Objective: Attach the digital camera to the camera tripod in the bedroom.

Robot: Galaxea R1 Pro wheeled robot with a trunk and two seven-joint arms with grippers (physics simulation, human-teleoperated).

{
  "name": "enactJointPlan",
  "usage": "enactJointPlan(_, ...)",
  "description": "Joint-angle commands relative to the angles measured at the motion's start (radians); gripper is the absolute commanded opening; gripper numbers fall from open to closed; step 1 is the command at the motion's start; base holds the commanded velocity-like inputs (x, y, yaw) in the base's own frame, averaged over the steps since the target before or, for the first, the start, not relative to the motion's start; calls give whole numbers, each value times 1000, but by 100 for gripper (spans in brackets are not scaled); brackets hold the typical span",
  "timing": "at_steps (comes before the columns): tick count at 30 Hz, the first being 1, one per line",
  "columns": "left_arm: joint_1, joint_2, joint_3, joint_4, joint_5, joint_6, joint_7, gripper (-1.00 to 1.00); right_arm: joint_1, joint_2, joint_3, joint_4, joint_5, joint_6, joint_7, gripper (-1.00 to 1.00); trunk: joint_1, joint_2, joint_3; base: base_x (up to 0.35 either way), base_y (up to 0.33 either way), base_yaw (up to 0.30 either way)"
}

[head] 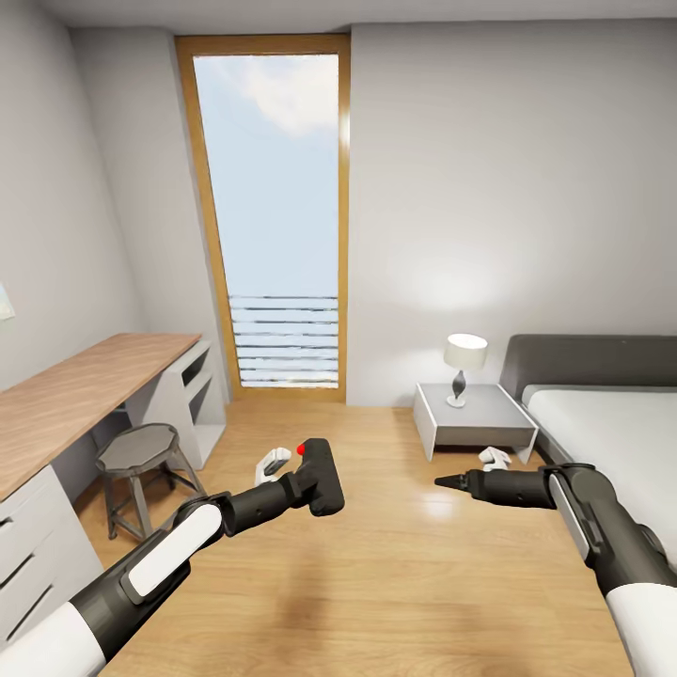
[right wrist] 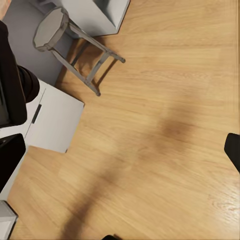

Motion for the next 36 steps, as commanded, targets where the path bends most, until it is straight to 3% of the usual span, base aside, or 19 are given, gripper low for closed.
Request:
enactJointPlan(1,-1,1,-2,-1,9,1,5,-100,-1,0,-1,0,-4,8,-2,100,-4,6,2,0,0,0)
enactJointPlan(36,-2,3,-1,22,24,1,6,-100,-1,2,-4,-2,0,7,-6,100,-138,251,112,0,0,0)
